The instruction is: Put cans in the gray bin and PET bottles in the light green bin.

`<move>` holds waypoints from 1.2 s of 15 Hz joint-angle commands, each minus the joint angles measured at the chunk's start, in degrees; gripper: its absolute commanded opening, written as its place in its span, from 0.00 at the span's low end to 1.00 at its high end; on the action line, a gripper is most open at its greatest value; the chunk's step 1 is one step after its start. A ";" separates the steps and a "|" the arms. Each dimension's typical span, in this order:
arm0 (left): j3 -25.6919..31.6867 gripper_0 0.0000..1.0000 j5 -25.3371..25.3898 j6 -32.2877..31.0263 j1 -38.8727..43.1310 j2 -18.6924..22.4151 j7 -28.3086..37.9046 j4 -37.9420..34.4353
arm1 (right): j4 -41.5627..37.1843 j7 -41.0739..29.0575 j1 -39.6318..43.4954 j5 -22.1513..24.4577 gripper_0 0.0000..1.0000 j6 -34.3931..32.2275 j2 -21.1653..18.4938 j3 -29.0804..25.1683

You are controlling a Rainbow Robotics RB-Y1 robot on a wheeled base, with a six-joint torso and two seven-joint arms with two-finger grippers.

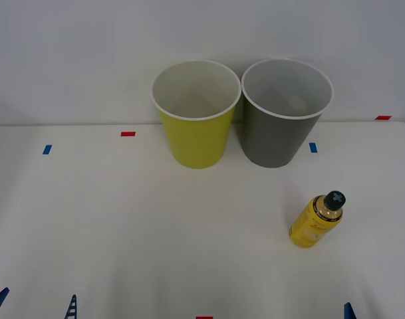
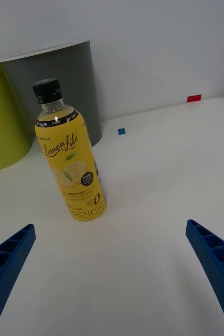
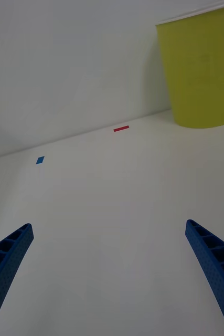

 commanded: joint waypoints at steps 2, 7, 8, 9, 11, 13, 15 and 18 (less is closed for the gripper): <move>0.00 1.00 0.00 0.00 0.00 0.00 0.00 0.00 | 0.00 0.00 0.00 0.00 1.00 0.00 0.00 0.00; 0.00 1.00 0.00 0.00 0.00 0.00 0.00 0.00 | -1.85 0.79 -1.14 0.97 1.00 2.46 1.93 -0.26; 0.00 1.00 0.00 0.00 0.00 0.00 0.00 0.00 | -2.46 1.14 -1.14 1.32 1.00 2.46 2.02 -0.18; 0.00 1.00 0.00 0.00 0.00 0.00 0.00 0.00 | -2.64 1.67 -1.23 1.76 1.00 2.20 1.76 -0.09; 0.00 1.00 0.00 0.00 0.00 0.00 0.00 0.00 | -2.64 2.46 -1.23 2.64 1.00 0.70 1.76 0.00; 0.00 1.00 0.00 0.00 0.00 0.00 0.00 0.00 | -2.64 3.16 -1.23 3.69 1.00 -0.18 1.76 0.35; 0.00 1.00 0.00 0.00 0.00 0.00 0.00 0.00 | -2.55 3.52 -1.32 3.87 1.00 -0.97 1.67 0.97; 0.00 1.00 0.00 0.00 0.00 0.00 0.00 0.00 | -1.76 3.87 -1.93 3.69 1.00 -2.02 1.76 1.23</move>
